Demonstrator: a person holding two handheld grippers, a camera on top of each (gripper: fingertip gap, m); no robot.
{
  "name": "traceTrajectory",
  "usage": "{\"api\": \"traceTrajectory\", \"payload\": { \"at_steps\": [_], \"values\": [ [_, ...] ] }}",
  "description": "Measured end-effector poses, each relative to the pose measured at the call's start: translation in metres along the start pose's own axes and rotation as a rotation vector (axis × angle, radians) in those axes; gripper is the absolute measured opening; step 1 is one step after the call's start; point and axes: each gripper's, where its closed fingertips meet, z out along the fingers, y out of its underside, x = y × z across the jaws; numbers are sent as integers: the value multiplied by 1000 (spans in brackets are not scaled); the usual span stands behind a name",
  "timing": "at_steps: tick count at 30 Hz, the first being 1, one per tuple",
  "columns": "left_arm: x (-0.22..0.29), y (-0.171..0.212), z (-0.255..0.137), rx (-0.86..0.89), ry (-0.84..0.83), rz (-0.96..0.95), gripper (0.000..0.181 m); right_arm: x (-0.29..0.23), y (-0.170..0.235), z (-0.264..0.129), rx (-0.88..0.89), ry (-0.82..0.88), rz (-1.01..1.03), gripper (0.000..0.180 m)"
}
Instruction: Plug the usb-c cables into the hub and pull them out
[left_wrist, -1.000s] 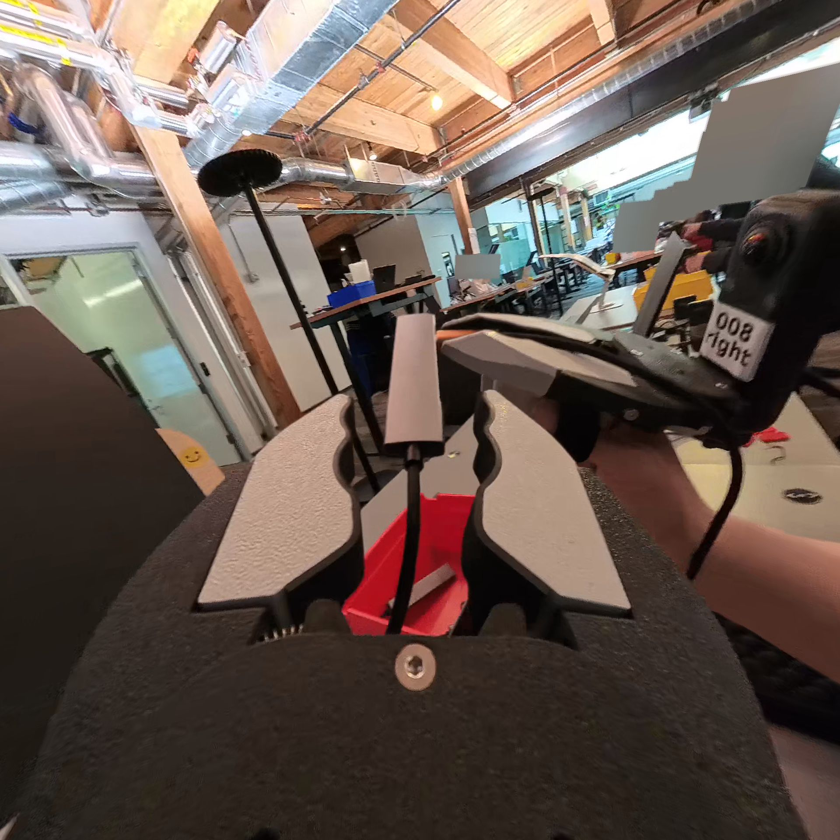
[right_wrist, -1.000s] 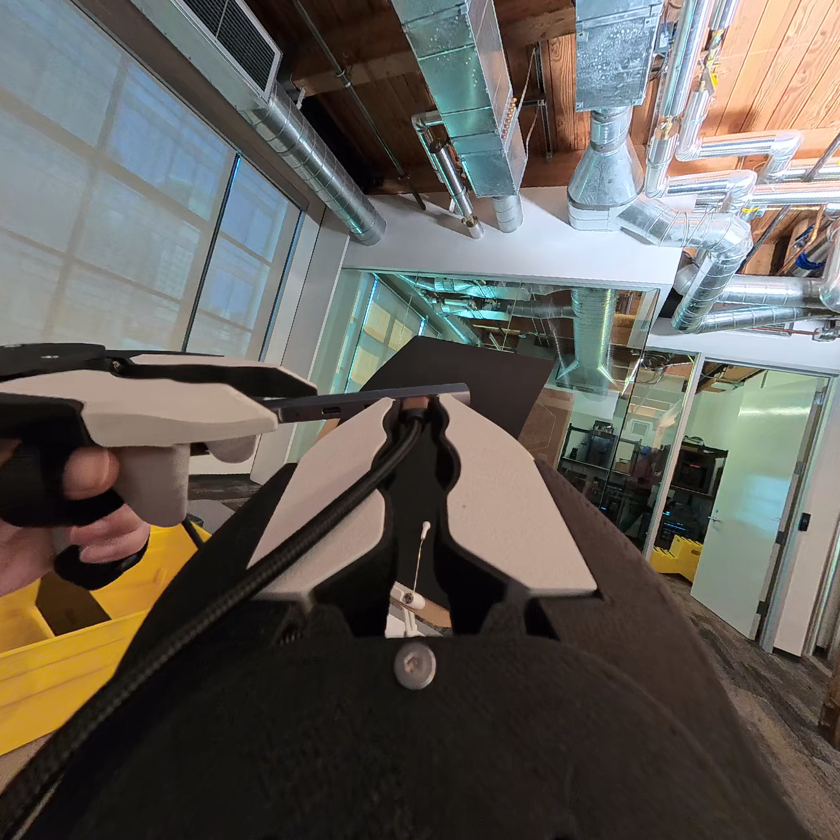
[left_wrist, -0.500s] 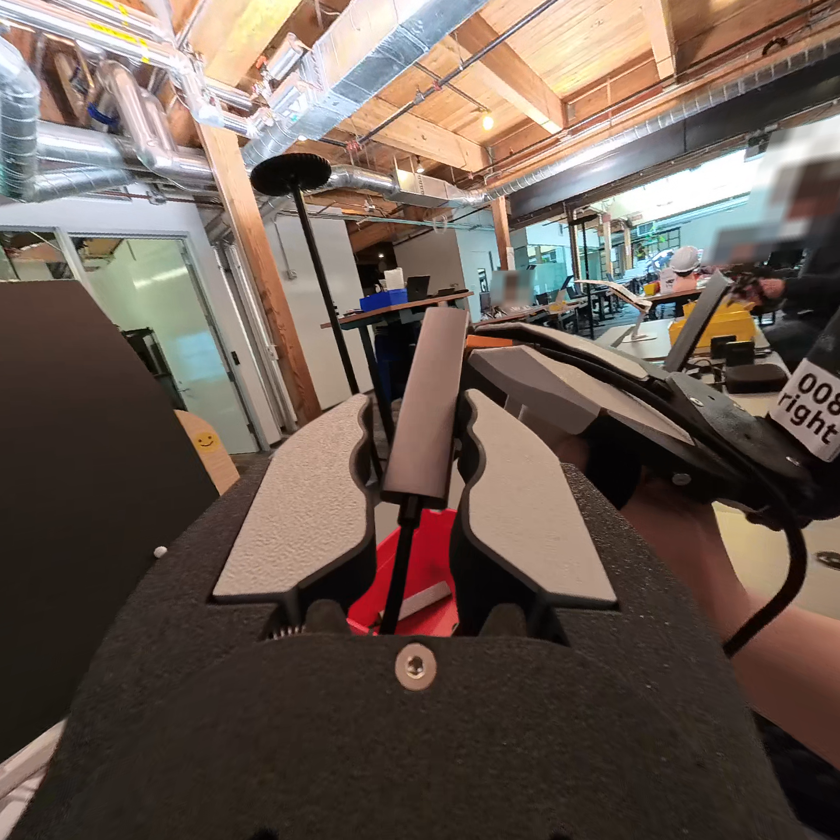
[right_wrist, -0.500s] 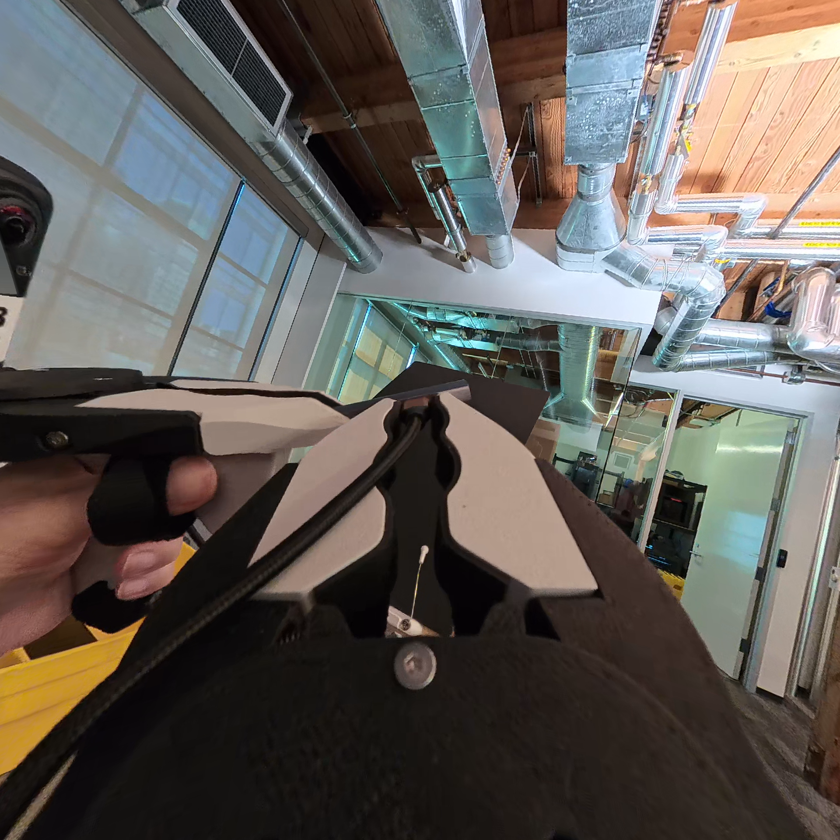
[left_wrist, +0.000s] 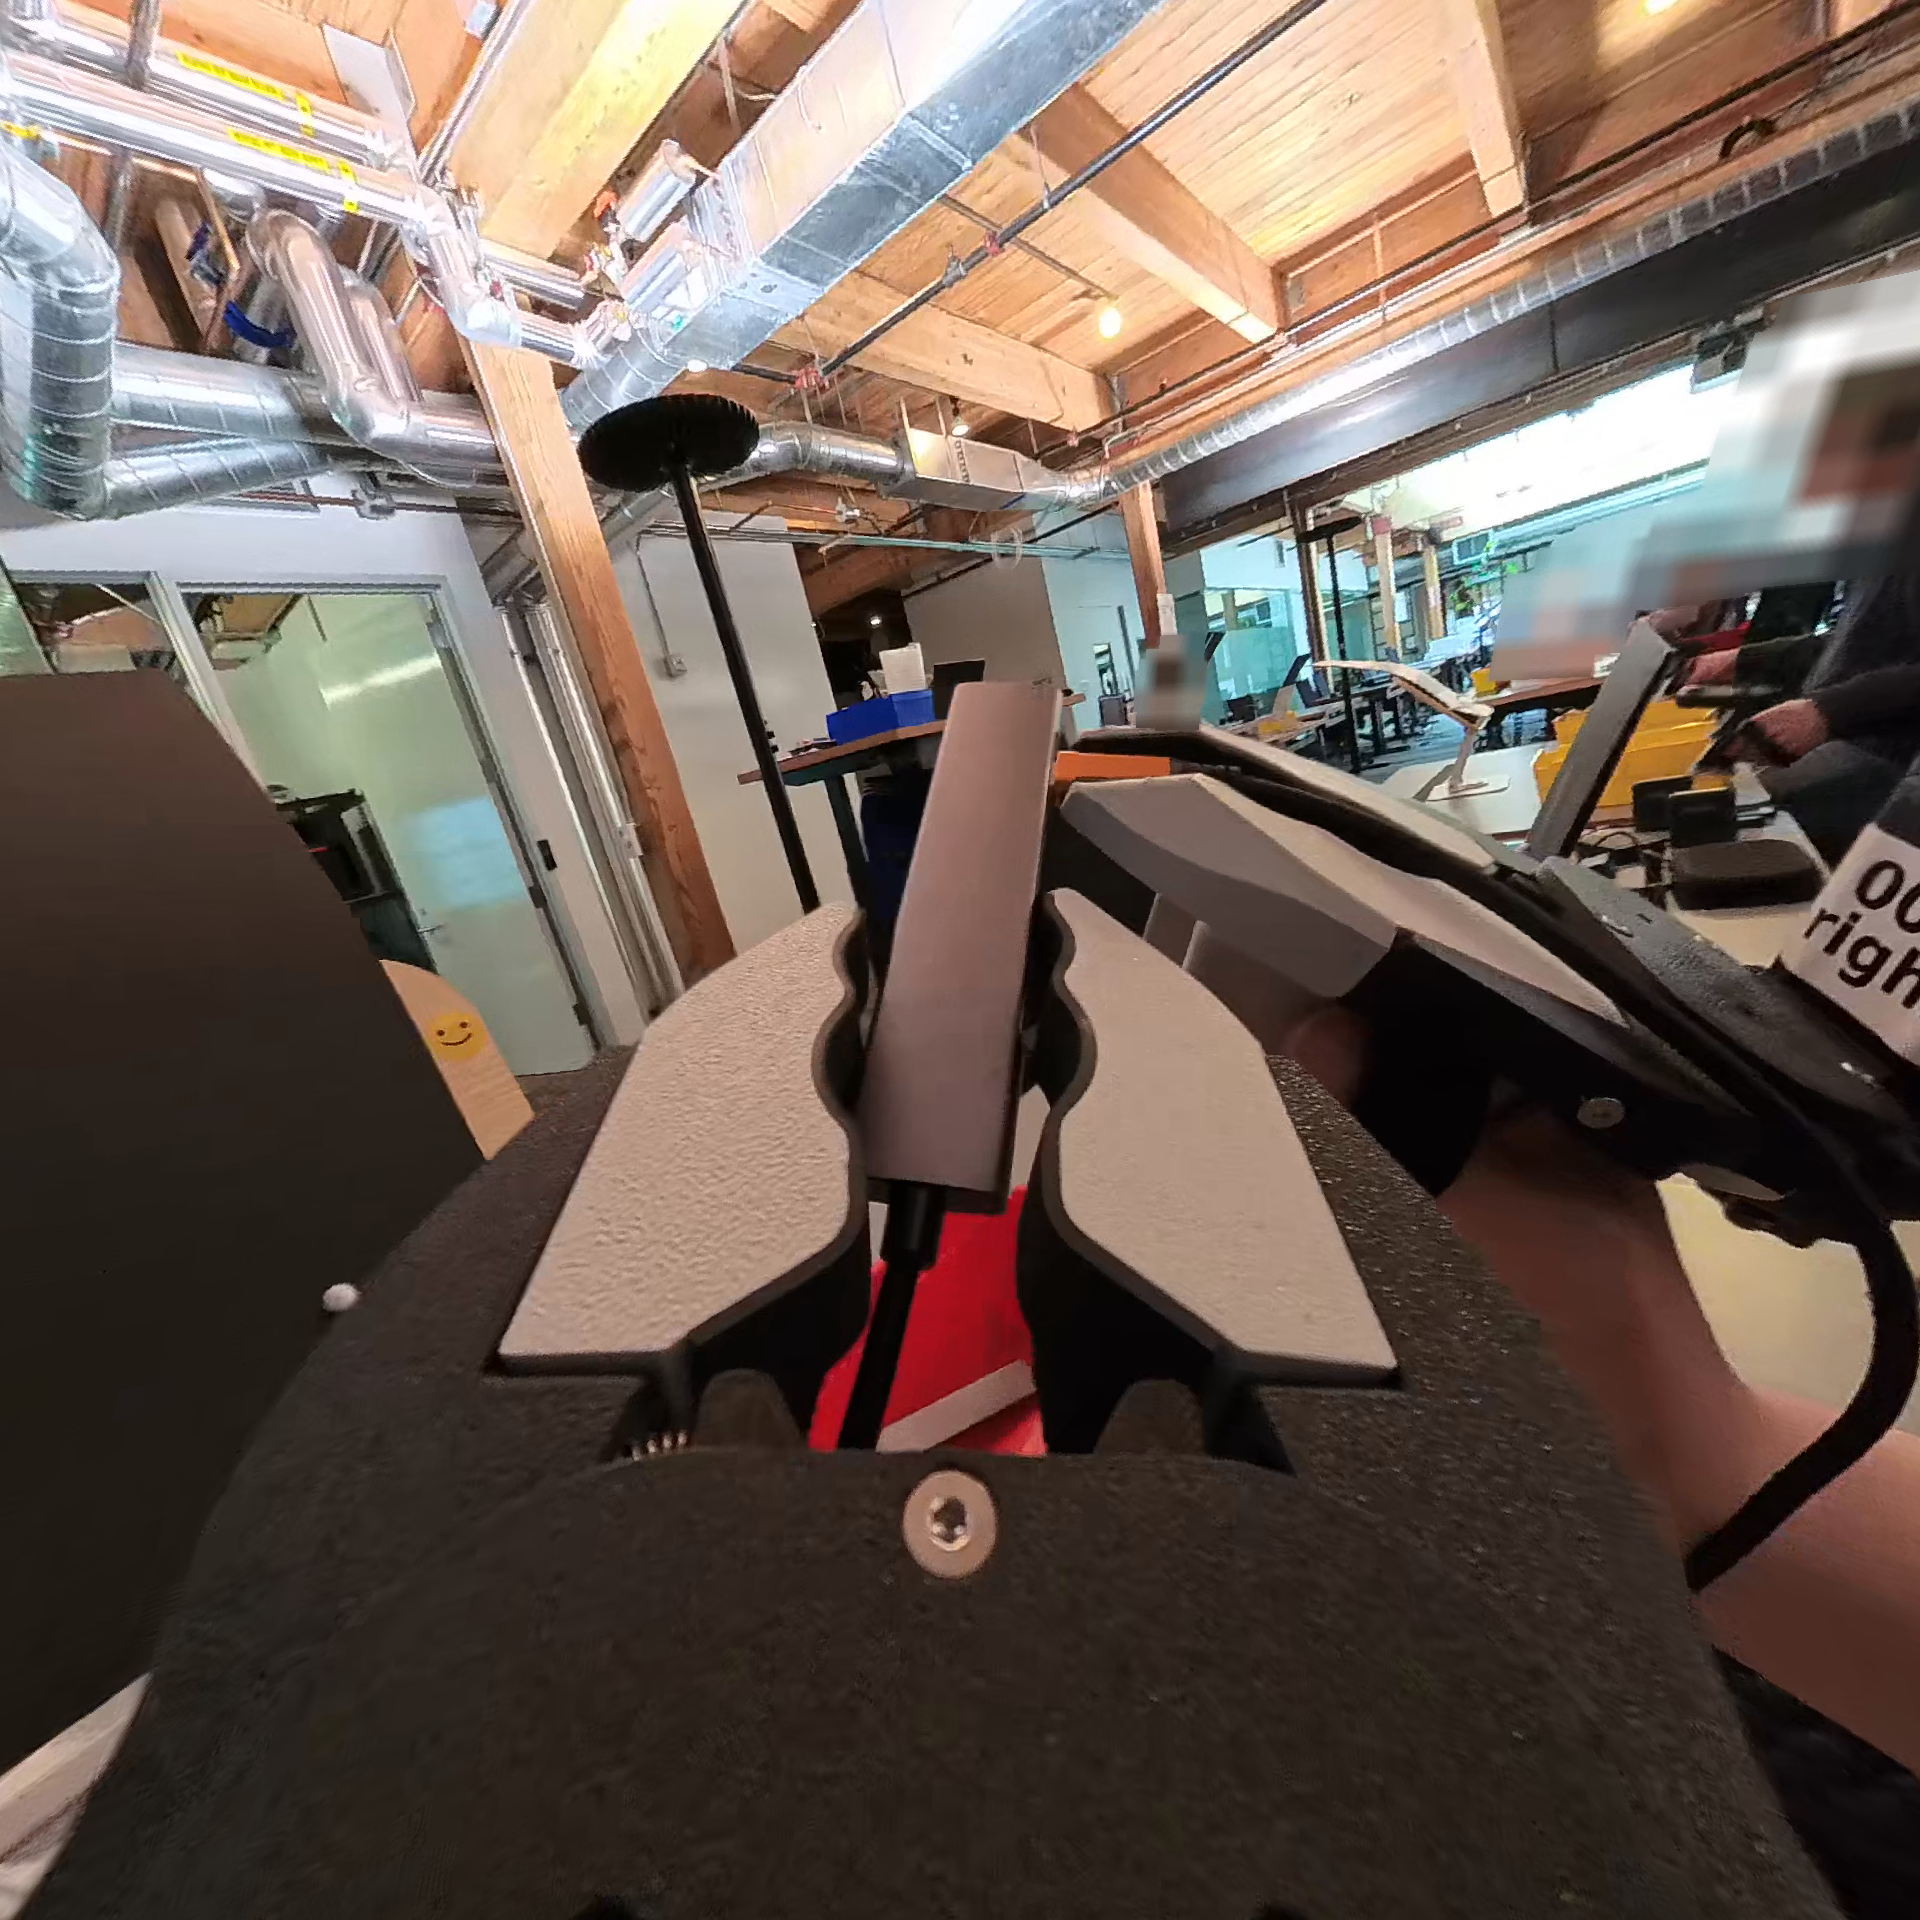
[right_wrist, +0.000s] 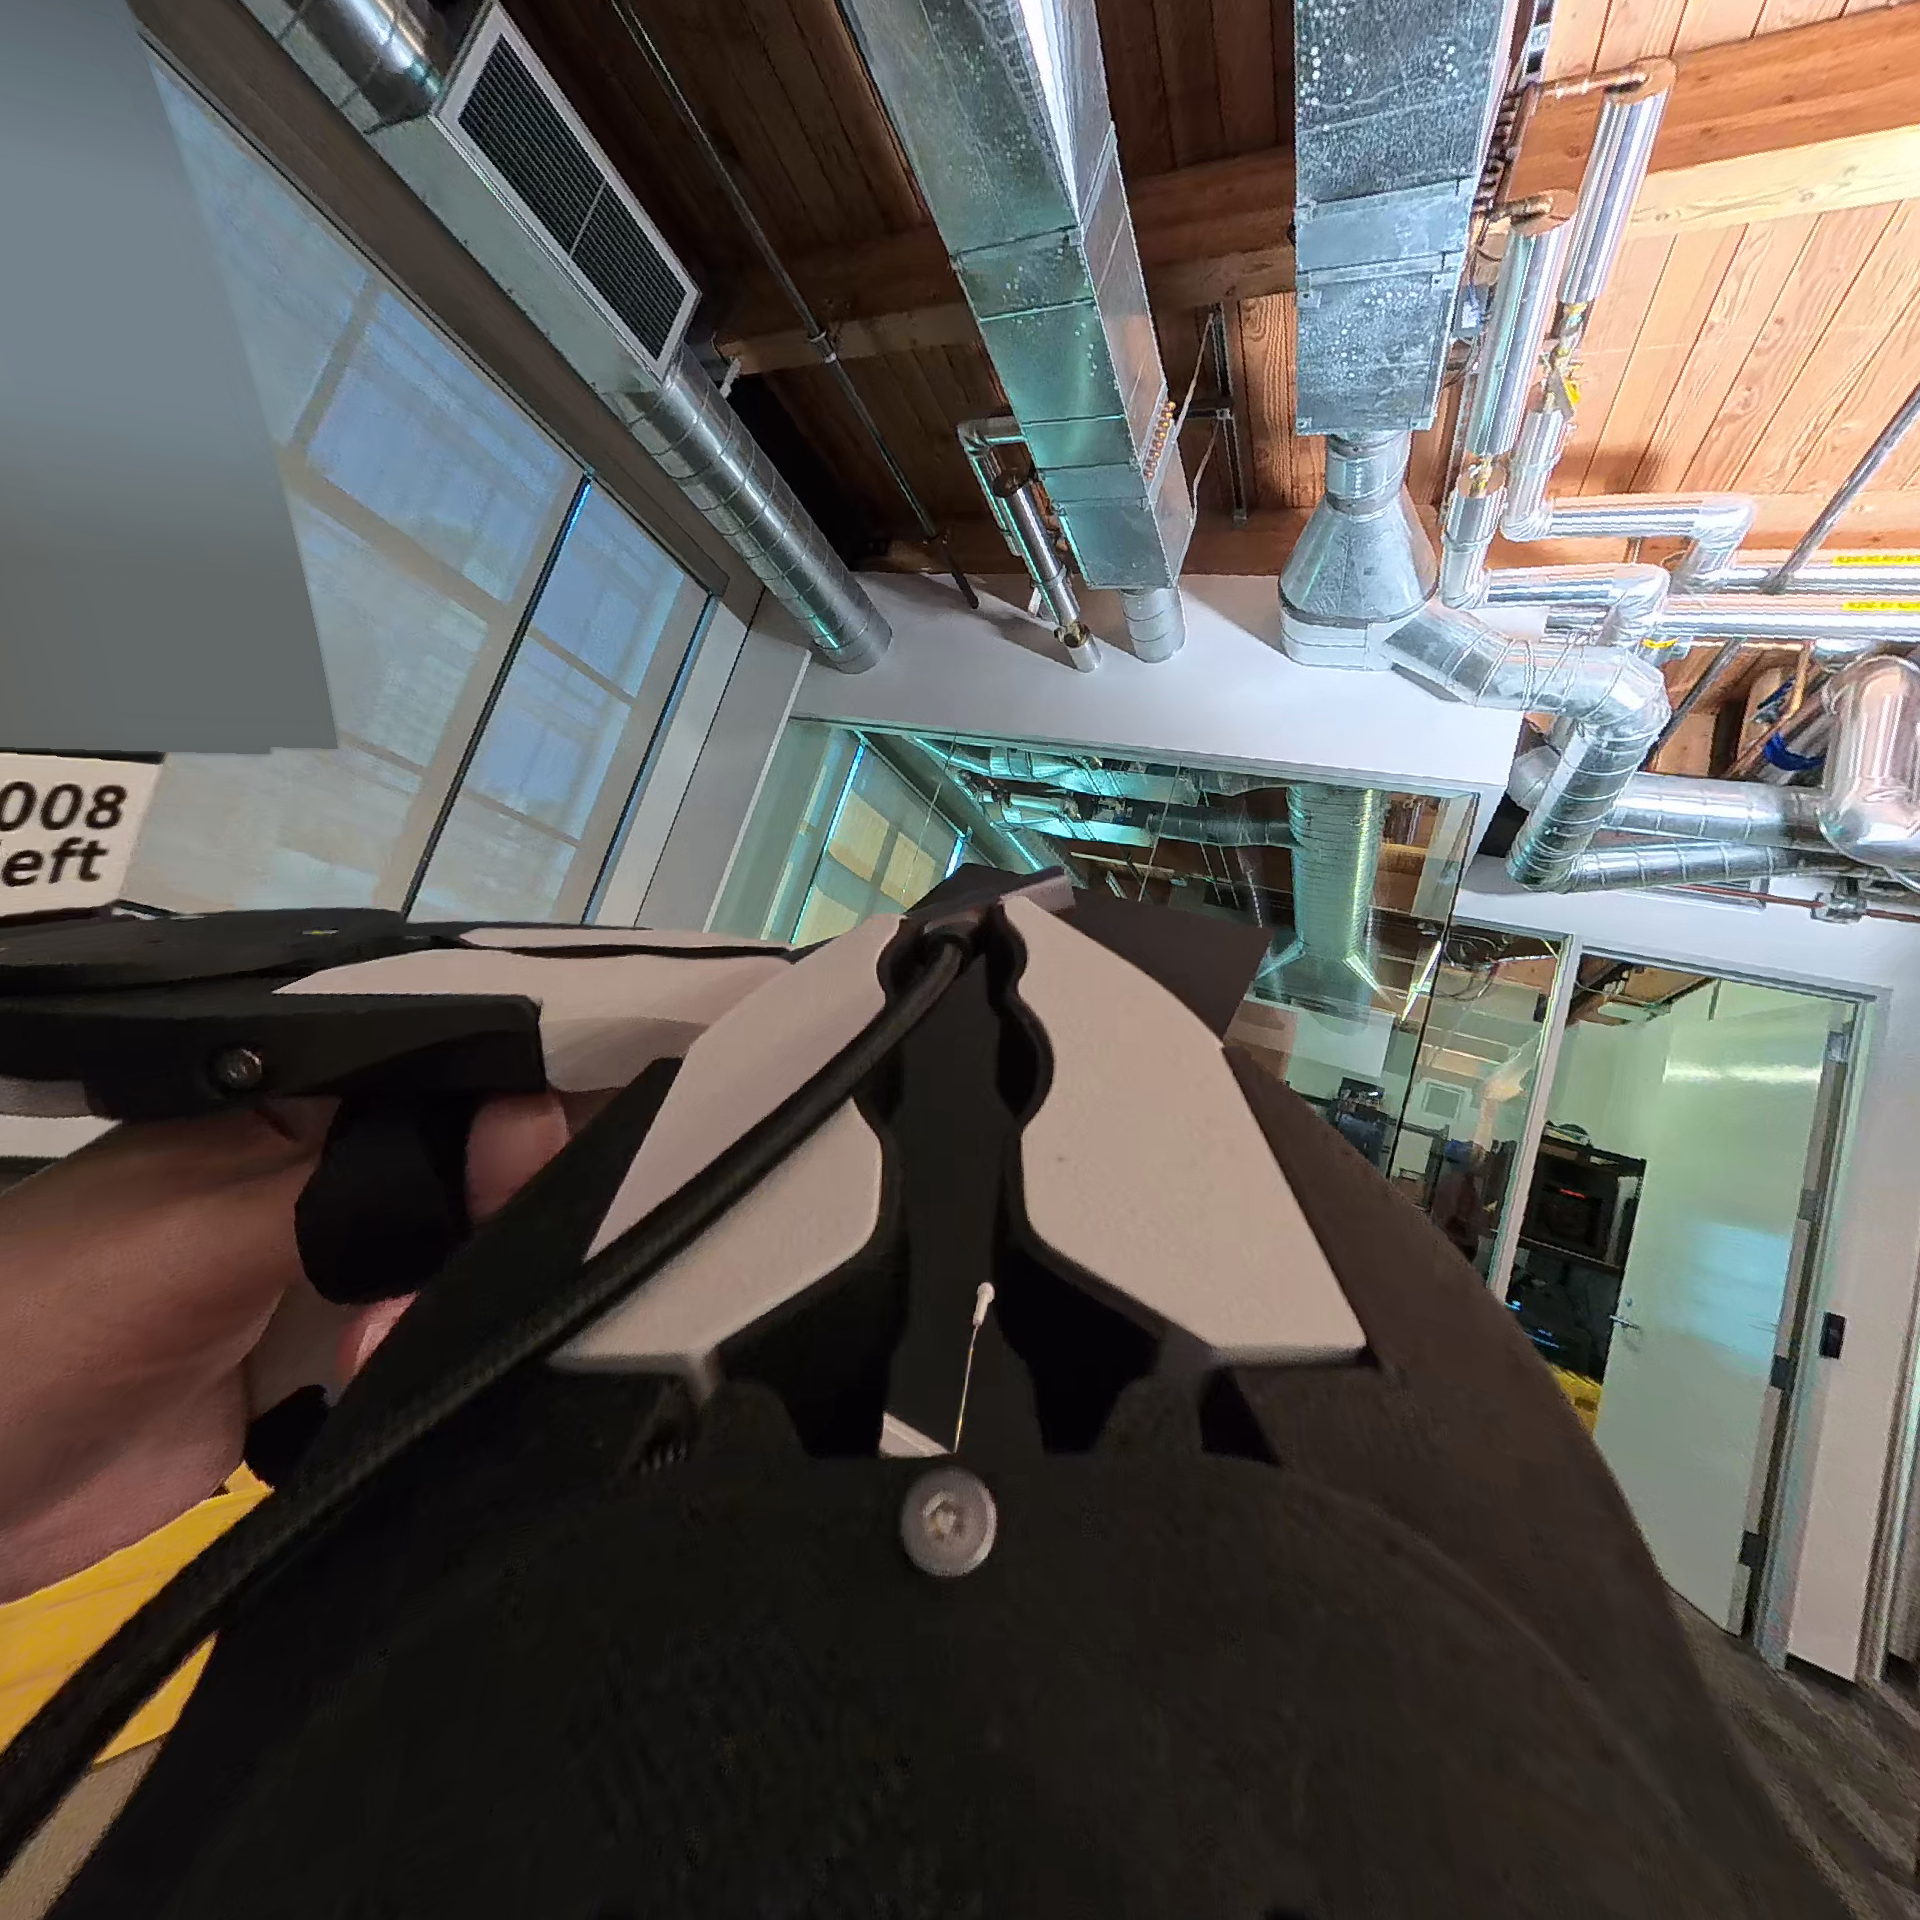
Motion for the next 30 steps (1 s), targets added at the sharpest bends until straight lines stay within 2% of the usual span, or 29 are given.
{"api": "traceTrajectory", "payload": {
  "at_steps": [6,11,16,25,30],
  "values": [
    [5,-1,-1,7,72,-41,27,-1,-4,-3,42,-3,-18,14],
    [2,2,-2,-47,61,15,26,-1,1,1,-10,-33,10,15],
    [-3,4,-3,-67,43,30,26,-2,7,4,-83,-22,-69,14],
    [-7,17,4,-96,29,-25,28,5,21,2,-132,-8,-126,14],
    [-13,31,12,-105,48,-125,28,11,34,4,-162,43,-141,13]
  ]
}}
